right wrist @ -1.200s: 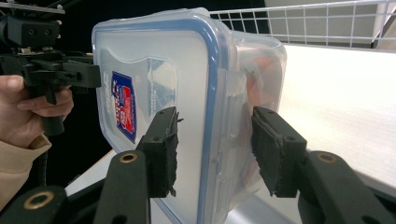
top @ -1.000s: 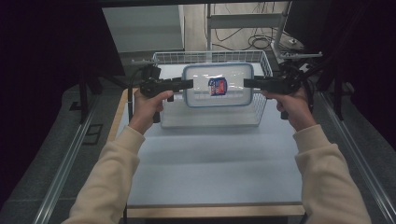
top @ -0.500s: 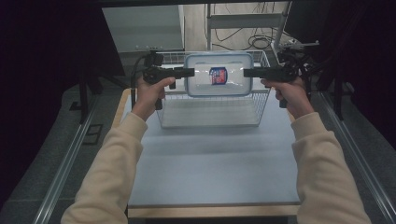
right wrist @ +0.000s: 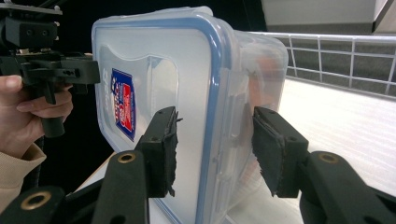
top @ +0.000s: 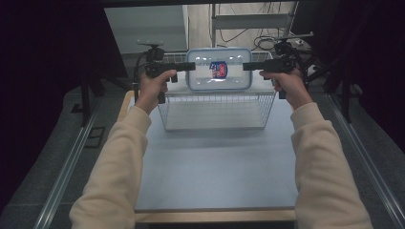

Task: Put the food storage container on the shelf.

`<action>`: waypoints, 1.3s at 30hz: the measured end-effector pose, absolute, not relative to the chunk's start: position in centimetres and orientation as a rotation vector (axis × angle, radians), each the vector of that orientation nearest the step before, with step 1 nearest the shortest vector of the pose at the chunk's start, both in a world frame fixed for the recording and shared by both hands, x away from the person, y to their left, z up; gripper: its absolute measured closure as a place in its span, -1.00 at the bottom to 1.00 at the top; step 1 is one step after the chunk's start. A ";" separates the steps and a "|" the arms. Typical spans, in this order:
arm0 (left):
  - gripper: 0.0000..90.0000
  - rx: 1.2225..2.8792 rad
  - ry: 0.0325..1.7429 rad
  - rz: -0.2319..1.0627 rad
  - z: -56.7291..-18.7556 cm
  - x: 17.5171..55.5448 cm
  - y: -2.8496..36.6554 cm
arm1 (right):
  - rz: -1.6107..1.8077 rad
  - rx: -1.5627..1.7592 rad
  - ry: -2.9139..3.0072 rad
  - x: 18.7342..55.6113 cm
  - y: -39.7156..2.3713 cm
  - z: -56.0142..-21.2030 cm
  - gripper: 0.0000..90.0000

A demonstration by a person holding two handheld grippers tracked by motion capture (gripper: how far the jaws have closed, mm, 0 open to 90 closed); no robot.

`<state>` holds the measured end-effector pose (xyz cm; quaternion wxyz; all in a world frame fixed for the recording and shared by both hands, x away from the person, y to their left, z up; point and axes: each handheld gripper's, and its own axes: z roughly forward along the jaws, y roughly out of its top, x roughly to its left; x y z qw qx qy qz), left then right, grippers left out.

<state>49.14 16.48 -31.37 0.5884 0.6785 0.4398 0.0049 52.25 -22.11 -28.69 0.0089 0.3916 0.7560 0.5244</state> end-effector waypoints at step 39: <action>-0.34 1.579 1.209 0.160 -31.1 47.2 17.7 | 1.601 1.213 2.204 48.7 -23.9 -28.7 -0.14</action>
